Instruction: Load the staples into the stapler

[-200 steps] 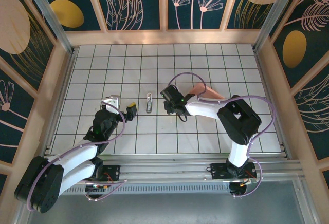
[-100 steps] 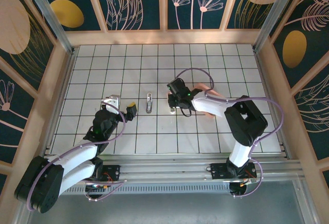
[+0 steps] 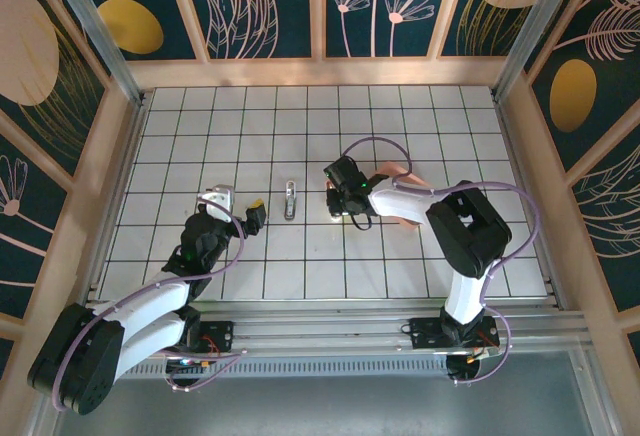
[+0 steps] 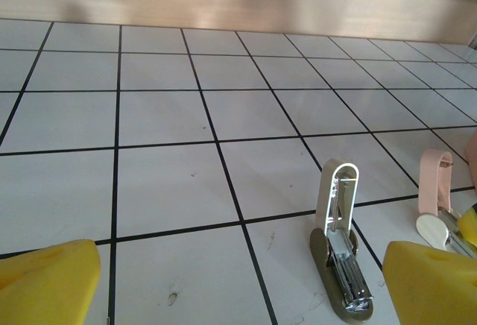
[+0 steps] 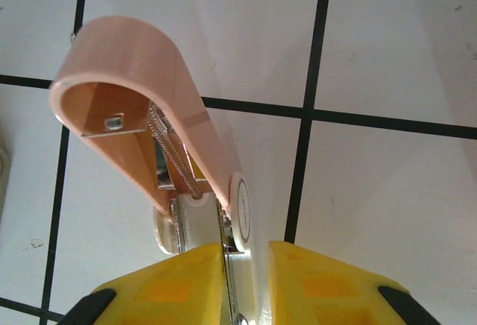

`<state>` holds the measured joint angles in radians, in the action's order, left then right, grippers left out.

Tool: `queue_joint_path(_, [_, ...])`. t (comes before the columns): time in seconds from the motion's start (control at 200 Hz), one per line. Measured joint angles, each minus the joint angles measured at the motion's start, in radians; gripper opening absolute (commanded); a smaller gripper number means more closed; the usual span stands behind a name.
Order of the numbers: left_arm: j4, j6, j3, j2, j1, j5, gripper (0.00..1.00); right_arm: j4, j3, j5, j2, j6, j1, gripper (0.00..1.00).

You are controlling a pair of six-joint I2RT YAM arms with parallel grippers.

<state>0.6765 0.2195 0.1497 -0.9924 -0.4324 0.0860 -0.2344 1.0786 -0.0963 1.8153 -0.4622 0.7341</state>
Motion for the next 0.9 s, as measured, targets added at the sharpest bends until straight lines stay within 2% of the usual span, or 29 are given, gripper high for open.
queue_joint_path(0.38, [0.0, 0.0, 0.006, 0.0, 0.0, 0.0, 0.97, 0.003, 0.0, 0.012, 0.0, -0.011, 0.0, 0.16])
queue_joint_path(0.901, [-0.002, -0.003, 0.008, 0.01, 0.0, 0.0, 0.97, -0.009, 0.003, -0.014, -0.04, 0.004, 0.026, 0.25])
